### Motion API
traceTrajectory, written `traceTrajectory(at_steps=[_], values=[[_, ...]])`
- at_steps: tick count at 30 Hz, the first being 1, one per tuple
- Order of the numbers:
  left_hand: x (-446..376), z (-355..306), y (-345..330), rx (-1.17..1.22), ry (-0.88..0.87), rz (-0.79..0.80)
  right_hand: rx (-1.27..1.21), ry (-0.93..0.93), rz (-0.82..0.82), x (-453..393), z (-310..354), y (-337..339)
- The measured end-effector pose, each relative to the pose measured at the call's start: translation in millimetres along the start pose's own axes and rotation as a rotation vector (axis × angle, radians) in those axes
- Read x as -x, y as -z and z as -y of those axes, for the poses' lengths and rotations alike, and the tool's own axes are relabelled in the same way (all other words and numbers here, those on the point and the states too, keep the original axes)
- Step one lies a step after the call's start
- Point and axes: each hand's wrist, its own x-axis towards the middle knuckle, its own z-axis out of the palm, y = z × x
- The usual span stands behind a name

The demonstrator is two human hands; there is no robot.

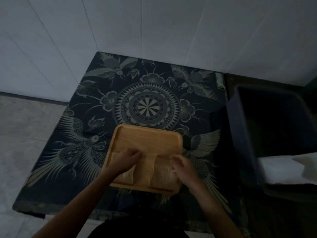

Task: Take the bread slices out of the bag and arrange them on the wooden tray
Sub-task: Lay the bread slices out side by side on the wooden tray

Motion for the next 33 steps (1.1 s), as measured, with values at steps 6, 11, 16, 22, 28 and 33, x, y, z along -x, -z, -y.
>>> traceTrajectory(at_steps=[6,11,16,22,28,33], values=[[2,-9,-36,-0.008,0.026,0.069,-0.042,-0.088,-0.096,5,-28,24],[10,-6,-61,0.012,0.047,0.092,-0.029,-0.198,-0.104,6,-51,18],[12,-3,-70,0.076,0.094,0.014,-0.150,-0.255,-0.039,7,-59,9],[12,-2,-74,0.124,0.150,-0.001,-0.116,-0.230,-0.087,8,-60,2],[15,-4,-75,0.130,0.167,0.001,-0.038,-0.224,-0.106,10,-64,-1],[16,-8,-70,0.210,0.191,0.055,-0.080,-0.250,-0.057,13,-61,2]])
